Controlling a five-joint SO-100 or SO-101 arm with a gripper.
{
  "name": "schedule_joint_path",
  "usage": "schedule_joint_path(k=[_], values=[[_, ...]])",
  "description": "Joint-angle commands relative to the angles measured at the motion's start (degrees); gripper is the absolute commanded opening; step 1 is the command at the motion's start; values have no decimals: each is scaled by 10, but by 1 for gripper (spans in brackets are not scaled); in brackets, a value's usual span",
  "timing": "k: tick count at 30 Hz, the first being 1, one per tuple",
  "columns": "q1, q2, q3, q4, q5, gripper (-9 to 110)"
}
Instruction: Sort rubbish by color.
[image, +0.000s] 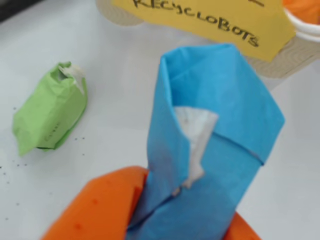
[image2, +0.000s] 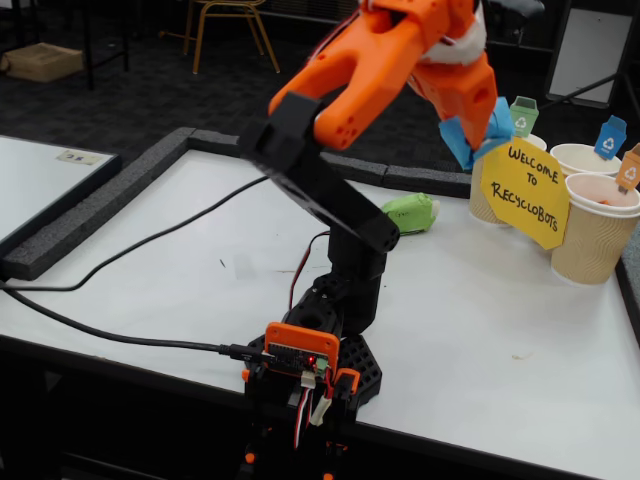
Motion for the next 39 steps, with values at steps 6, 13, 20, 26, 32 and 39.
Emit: schedule_joint_path(k=[6, 13, 20, 26, 32, 39], values=[[8, 59, -113, 12, -35, 0], [30, 59, -117, 16, -132, 0], [40, 54, -117, -21, -164, 0], [44, 28, -120, -94, -164, 0], [44, 26, -135, -98, -164, 0], [47, 26, -160, -11, -164, 0]])
